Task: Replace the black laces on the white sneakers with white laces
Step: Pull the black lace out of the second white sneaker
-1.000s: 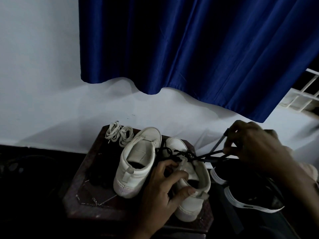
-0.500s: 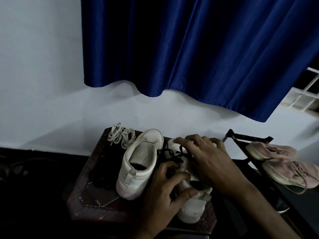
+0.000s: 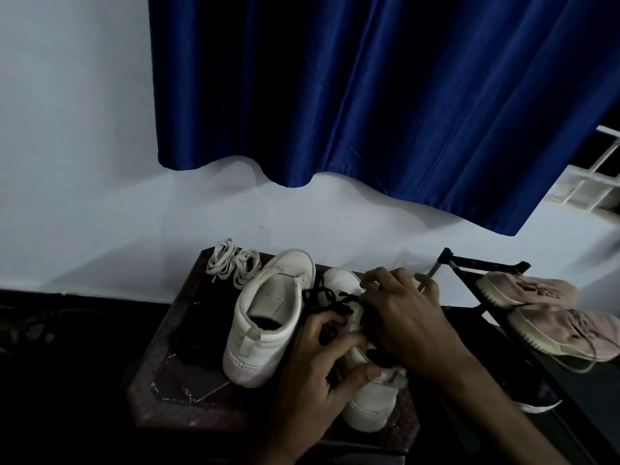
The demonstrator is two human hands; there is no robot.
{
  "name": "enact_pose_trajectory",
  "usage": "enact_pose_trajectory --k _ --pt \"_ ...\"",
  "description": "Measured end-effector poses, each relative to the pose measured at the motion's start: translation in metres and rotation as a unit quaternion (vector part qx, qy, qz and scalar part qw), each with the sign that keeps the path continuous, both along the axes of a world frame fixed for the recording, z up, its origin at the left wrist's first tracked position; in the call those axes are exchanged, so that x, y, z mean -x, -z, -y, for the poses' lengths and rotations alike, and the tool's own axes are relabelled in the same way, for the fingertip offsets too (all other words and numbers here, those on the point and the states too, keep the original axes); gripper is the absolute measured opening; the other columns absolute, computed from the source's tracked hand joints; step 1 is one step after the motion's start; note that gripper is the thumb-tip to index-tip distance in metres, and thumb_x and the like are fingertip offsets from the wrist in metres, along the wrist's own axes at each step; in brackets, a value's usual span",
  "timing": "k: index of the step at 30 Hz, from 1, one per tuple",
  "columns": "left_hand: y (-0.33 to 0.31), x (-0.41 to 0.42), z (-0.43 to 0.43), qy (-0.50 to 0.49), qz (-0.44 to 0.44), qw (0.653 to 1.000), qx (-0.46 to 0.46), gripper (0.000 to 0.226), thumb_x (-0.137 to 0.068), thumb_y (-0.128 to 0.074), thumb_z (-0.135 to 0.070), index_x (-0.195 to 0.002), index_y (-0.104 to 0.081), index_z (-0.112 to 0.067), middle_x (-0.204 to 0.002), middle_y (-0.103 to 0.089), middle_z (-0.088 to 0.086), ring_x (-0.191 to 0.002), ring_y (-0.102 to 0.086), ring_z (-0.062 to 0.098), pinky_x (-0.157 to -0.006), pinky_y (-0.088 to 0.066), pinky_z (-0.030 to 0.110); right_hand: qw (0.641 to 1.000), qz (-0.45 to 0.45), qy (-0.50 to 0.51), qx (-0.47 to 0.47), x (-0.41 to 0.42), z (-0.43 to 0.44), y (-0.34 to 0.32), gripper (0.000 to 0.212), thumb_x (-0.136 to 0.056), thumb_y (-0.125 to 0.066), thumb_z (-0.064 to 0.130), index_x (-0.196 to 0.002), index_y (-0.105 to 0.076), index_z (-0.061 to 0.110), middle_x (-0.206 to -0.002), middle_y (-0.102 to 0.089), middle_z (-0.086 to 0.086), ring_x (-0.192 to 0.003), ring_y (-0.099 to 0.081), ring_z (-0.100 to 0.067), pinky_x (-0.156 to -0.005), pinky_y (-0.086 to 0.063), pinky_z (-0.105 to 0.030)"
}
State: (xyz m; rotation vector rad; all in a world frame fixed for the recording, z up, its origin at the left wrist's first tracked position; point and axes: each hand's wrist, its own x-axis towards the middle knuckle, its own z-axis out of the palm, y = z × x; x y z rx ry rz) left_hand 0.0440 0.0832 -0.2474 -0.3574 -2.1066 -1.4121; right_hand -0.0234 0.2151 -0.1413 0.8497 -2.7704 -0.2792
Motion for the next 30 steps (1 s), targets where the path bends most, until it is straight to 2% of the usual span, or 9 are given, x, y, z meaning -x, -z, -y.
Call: enact_pose_trajectory --k 6,9,13,15,18,20,25,27,30 --pt "0.001 0.000 0.000 -0.011 -0.010 1.000 0.010 0.031 -0.089 -0.058 -0.062 -0.105 -0.063 -0.036 -0.123 -0.045 -0.013 -0.121 -0.049 0.010 -0.096 -0.038 0.016 0.994 0.027 -0.003 0.109 -0.003 -0.018 -0.020 0.008 -0.075 -0.076 0.035 -0.070 -0.069 0.038 -0.109 -0.056 0.019 -0.108 -0.049 -0.014 -0.090 -0.034 -0.050" --pt "0.001 0.000 0.000 -0.012 -0.005 1.000 0.022 0.031 -0.089 -0.058 -0.062 -0.104 -0.063 -0.036 -0.123 -0.045 -0.014 -0.119 -0.050 0.008 -0.095 -0.037 0.013 0.990 -0.021 0.079 0.119 0.000 -0.045 -0.058 0.015 -0.075 -0.080 0.031 -0.072 -0.070 0.043 -0.110 -0.052 0.021 -0.112 -0.043 -0.013 -0.088 -0.032 -0.049" --pt "0.001 0.000 -0.002 -0.005 0.012 1.000 0.028 0.034 -0.089 -0.050 -0.067 -0.108 -0.057 -0.040 -0.116 -0.042 -0.020 -0.111 -0.051 0.004 -0.090 -0.041 0.016 0.976 -0.081 0.129 0.155 -0.004 -0.041 -0.057 0.010 -0.077 -0.076 0.024 -0.074 -0.073 0.032 -0.106 -0.057 0.012 -0.103 -0.049 -0.018 -0.085 -0.036 -0.050" --pt "0.000 0.003 0.001 -0.002 0.016 1.000 0.021 0.033 -0.089 -0.051 -0.066 -0.104 -0.059 -0.038 -0.112 -0.043 -0.018 -0.108 -0.052 0.004 -0.089 -0.042 0.017 0.982 -0.081 0.109 0.133 -0.008 -0.031 -0.050 0.003 -0.082 -0.071 0.031 -0.083 -0.071 0.033 -0.116 -0.057 0.012 -0.107 -0.051 -0.017 -0.084 -0.040 -0.047" --pt "-0.001 0.003 0.001 -0.008 0.015 1.000 0.023 0.032 -0.088 -0.055 -0.065 -0.100 -0.061 -0.035 -0.110 -0.042 -0.015 -0.106 -0.052 0.003 -0.087 -0.039 0.009 0.995 -0.004 0.095 0.038 -0.007 -0.019 -0.047 0.040 -0.088 -0.058 0.051 -0.125 -0.055 0.040 -0.147 -0.032 0.017 -0.132 -0.033 -0.011 -0.100 -0.036 -0.047" --pt "0.000 0.002 -0.001 -0.019 0.006 0.999 0.034 0.032 -0.088 -0.056 -0.065 -0.101 -0.061 -0.036 -0.111 -0.043 -0.013 -0.105 -0.053 0.004 -0.085 -0.041 0.010 0.997 0.046 0.052 0.031 -0.008 -0.008 -0.043 0.054 -0.089 -0.057 0.049 -0.140 -0.039 0.042 -0.151 -0.024 0.017 -0.136 -0.027 -0.010 -0.107 -0.031 -0.047" --pt "-0.002 0.002 -0.006 -0.027 -0.009 0.999 0.033 0.031 -0.088 -0.056 -0.064 -0.102 -0.059 -0.036 -0.109 -0.043 -0.011 -0.097 -0.051 0.002 -0.079 -0.041 0.011 0.994 0.084 0.009 0.069 -0.004 0.006 -0.017 0.026 -0.083 -0.054 0.034 -0.104 -0.067 0.033 -0.110 -0.063 0.015 -0.108 -0.056 -0.014 -0.093 -0.037 -0.045" --pt "-0.002 0.001 -0.006 -0.026 -0.005 0.999 0.038 0.032 -0.088 -0.056 -0.065 -0.103 -0.059 -0.037 -0.109 -0.042 -0.011 -0.095 -0.051 0.001 -0.077 -0.040 0.009 0.991 0.066 0.024 0.112 -0.003 0.003 -0.012 0.023 -0.075 -0.050 0.034 -0.088 -0.069 0.030 -0.093 -0.068 0.013 -0.096 -0.059 -0.016 -0.090 -0.037 -0.047" --pt "0.000 0.000 -0.004 -0.028 0.001 0.999 0.044 0.032 -0.087 -0.057 -0.065 -0.103 -0.059 -0.037 -0.110 -0.040 -0.013 -0.095 -0.051 0.000 -0.076 -0.037 0.005 0.991 0.058 0.023 0.116 -0.002 0.002 -0.006 0.009 -0.080 -0.059 0.025 -0.086 -0.066 0.027 -0.089 -0.065 0.014 -0.097 -0.053 -0.016 -0.096 -0.033 -0.049"
